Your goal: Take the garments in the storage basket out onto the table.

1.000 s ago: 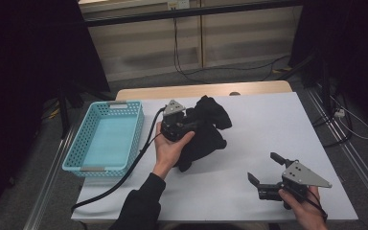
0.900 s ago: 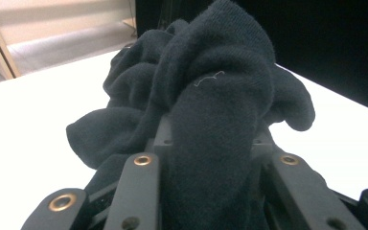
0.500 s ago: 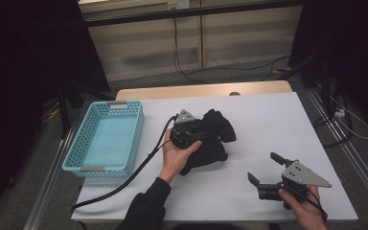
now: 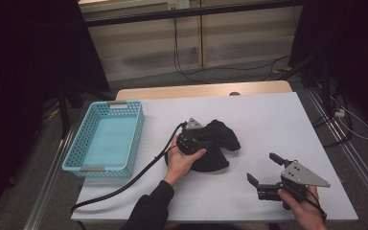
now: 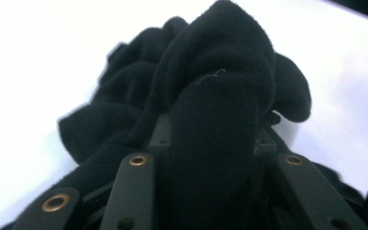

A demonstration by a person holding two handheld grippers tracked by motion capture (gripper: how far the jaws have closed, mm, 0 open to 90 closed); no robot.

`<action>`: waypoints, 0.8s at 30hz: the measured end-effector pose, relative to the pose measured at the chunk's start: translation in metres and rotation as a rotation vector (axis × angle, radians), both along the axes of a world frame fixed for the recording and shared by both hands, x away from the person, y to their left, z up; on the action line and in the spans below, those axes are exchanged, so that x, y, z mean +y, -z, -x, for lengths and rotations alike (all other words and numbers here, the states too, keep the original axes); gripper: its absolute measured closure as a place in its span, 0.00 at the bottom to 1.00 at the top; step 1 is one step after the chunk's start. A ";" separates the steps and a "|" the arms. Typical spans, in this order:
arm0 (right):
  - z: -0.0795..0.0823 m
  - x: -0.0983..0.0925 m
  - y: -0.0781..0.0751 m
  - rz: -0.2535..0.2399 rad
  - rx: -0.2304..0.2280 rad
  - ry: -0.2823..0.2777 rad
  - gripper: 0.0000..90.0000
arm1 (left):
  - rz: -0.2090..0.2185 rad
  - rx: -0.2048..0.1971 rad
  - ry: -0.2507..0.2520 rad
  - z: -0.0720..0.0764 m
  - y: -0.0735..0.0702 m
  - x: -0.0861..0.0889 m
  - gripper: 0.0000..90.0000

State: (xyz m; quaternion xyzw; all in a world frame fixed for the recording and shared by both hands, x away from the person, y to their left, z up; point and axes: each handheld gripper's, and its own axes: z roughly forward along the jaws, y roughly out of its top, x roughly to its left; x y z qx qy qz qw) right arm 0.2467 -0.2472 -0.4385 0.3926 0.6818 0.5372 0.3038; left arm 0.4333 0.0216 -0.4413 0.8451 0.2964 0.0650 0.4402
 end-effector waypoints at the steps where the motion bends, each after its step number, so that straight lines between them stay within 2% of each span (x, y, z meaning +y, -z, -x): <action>1: 0.000 0.001 0.000 0.001 0.001 -0.005 0.01 | -0.007 0.008 0.004 -0.001 0.003 -0.001 0.72; 6: 0.000 0.003 0.001 0.008 0.005 -0.017 0.01 | -0.057 -0.033 0.021 0.003 0.012 -0.008 0.68; 9: -0.001 0.005 0.002 0.009 0.011 -0.020 0.01 | -0.049 -0.028 0.019 0.002 0.012 -0.007 0.64; 13: -0.001 0.006 0.002 0.016 0.008 -0.027 0.01 | -0.057 -0.049 0.033 0.005 0.009 -0.006 0.56; 15: -0.002 0.006 0.002 0.015 0.008 -0.026 0.01 | -0.054 -0.058 0.030 0.008 0.006 -0.005 0.50; 17: -0.002 0.007 0.002 0.016 0.012 -0.027 0.01 | -0.047 -0.066 0.012 0.010 0.003 -0.003 0.39; 18: -0.002 0.007 0.002 0.016 0.013 -0.028 0.01 | -0.042 -0.064 0.009 0.011 0.001 -0.003 0.32; 24: -0.005 0.010 0.003 0.023 0.017 -0.037 0.01 | -0.001 -0.059 -0.004 0.017 -0.018 0.005 0.07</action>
